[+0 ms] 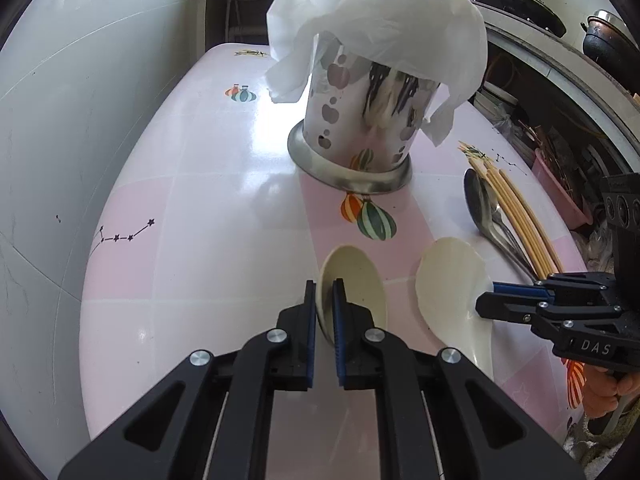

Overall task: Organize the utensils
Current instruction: 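Grasp the narrow cream ladle with the left tool while the right tool grasps the wide cream ladle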

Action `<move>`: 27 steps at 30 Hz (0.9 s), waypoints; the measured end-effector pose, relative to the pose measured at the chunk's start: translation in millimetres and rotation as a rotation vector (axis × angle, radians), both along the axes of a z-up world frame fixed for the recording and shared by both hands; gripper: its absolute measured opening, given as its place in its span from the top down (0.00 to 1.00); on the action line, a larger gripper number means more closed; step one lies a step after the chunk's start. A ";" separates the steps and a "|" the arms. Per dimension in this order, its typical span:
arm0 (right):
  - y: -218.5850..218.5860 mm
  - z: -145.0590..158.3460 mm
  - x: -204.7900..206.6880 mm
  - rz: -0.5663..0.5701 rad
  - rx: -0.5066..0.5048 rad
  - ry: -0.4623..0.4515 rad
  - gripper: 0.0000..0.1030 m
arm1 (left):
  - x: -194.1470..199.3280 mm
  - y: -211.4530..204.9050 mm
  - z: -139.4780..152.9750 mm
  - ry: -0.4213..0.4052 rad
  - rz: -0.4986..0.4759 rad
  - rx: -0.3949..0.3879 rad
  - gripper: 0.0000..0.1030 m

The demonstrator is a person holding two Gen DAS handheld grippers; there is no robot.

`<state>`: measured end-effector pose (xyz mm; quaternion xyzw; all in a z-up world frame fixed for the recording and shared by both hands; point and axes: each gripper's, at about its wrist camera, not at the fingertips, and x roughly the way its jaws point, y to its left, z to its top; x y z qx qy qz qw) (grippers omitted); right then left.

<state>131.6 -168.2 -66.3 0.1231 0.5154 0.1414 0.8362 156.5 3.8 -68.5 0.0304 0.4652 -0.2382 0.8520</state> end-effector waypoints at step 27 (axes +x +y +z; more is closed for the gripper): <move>15.1 60.0 -5.6 0.022 -0.137 -0.265 0.99 | -23.1 16.4 42.0 -0.132 0.062 -0.045 0.95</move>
